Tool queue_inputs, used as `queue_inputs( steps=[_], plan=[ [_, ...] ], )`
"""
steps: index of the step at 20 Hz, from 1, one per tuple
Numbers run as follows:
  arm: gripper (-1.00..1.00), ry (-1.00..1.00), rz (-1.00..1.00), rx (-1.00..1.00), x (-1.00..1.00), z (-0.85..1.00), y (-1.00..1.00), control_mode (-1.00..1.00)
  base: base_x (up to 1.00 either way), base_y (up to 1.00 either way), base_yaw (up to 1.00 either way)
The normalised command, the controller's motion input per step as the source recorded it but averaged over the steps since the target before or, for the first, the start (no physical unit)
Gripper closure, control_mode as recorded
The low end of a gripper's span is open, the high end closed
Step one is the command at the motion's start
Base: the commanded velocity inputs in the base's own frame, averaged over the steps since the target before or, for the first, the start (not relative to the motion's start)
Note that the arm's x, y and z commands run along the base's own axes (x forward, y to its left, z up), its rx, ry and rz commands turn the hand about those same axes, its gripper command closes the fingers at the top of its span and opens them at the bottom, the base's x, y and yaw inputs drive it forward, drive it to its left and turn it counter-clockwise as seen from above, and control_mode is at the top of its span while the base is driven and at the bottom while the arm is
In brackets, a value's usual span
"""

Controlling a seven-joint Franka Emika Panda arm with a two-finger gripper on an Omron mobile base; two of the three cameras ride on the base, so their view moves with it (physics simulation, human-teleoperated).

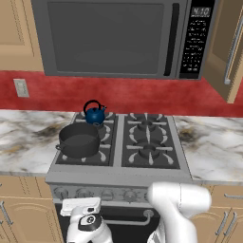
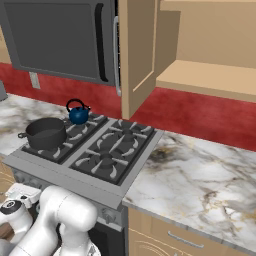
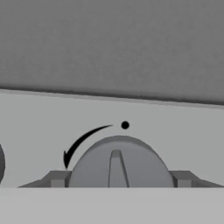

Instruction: Pick the kettle from the cabinet and place it on a stove burner. Then pick the pot from the counter and place it on another stove burner. Finally, turn both burners on.

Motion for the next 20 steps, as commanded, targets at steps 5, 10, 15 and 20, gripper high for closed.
queue_inputs(
  steps=[5,10,15,20],
  plan=[
    [1.00,0.02,-0.01,-0.19,0.00,0.00,0.00,-1.00,0.00,0.00,0.00],
    [1.00,0.00,-0.02,-0.19,0.00,0.00,0.00,-1.00,0.00,0.00,0.00],
    [1.00,0.00,-0.04,-0.20,0.00,0.00,0.00,-1.00,0.00,0.00,0.00],
    [1.00,0.01,-0.05,-0.15,0.00,0.00,0.01,-1.00,0.00,0.00,0.00]
  ],
)
